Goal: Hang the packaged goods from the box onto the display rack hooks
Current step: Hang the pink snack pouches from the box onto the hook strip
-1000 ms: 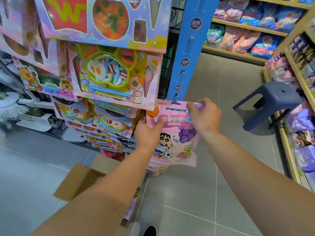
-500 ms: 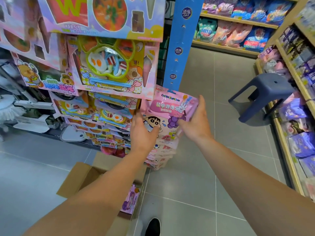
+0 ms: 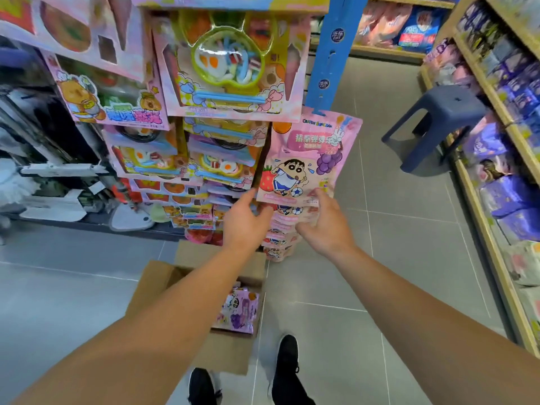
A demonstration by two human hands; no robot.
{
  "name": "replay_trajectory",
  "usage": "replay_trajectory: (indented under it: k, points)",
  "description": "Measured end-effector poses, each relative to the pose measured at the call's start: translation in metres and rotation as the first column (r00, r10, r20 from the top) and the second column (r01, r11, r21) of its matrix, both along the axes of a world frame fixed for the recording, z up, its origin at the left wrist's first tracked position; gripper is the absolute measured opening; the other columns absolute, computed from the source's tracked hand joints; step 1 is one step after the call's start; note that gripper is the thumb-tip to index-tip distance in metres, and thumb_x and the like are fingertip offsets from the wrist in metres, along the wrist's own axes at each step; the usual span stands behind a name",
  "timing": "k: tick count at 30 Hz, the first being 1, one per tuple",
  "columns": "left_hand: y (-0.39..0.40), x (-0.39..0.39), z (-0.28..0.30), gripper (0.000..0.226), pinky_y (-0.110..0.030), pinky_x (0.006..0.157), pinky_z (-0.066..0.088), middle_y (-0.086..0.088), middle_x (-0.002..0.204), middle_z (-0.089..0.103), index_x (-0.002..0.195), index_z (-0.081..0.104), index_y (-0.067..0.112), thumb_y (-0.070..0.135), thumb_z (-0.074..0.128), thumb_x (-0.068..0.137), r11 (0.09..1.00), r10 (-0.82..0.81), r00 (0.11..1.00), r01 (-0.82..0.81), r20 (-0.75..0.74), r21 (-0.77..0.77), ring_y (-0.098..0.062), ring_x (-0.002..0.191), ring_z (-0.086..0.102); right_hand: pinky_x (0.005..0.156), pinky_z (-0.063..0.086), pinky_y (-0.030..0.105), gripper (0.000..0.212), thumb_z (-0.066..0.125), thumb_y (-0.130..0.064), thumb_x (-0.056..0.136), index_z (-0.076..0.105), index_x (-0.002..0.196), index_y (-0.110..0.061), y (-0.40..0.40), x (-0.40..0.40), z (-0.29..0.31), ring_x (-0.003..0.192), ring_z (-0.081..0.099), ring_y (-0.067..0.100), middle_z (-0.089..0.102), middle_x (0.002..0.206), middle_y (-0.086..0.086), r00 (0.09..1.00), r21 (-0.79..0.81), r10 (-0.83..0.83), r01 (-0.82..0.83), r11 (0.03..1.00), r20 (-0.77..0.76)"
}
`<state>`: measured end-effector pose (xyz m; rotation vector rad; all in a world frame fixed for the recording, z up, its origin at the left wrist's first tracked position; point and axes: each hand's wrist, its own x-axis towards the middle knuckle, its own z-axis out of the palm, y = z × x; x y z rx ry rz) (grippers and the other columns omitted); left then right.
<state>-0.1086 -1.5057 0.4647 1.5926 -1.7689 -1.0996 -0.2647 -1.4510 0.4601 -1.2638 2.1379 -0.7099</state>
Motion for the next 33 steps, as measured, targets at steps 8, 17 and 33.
replay_trajectory:
  k: [8, 17, 33]
  points:
    - [0.023, 0.101, -0.055, 0.045, -0.027, 0.081, 0.048, -0.001, 0.106, 0.069, 0.133, 0.058, 0.015, 0.028, 0.063, 0.090, 0.982, -0.113, 0.990, 0.099, 0.080, 0.161, -0.019, 0.090, 0.064, 0.101, 0.044, 0.034, 0.070, 0.070, -0.023, 0.080, 0.040, 0.143, -0.021, 0.031, 0.111, -0.047, 0.125, 0.049, 0.028, 0.048, 0.139, 0.008, 0.995, 0.157, 0.096, -0.088, 0.984, -0.042]
    - [0.037, 0.186, -0.140, 0.049, -0.026, 0.097, 0.042, -0.006, 0.126, 0.065, 0.136, 0.056, 0.019, 0.032, 0.064, 0.089, 0.930, -0.103, 0.981, 0.036, 0.166, 0.365, -0.022, 0.117, 0.060, 0.104, 0.039, 0.034, 0.066, 0.068, -0.027, 0.084, 0.042, 0.144, -0.015, 0.032, 0.190, -0.146, 0.130, 0.045, 0.028, 0.047, 0.142, 0.010, 0.966, 0.370, 0.257, -0.241, 0.897, 0.005]
    - [0.028, 0.249, -0.382, 0.044, -0.026, 0.086, 0.042, -0.004, 0.129, 0.064, 0.136, 0.055, 0.019, 0.032, 0.060, 0.094, 0.807, 0.040, 0.955, -0.204, 0.293, 0.554, -0.026, 0.119, 0.058, 0.095, 0.047, 0.029, 0.063, 0.068, -0.032, 0.083, 0.045, 0.141, -0.020, 0.021, 0.217, -0.412, 0.122, 0.053, 0.025, 0.049, 0.141, 0.007, 0.942, 0.634, 0.290, -0.329, 0.700, 0.168]
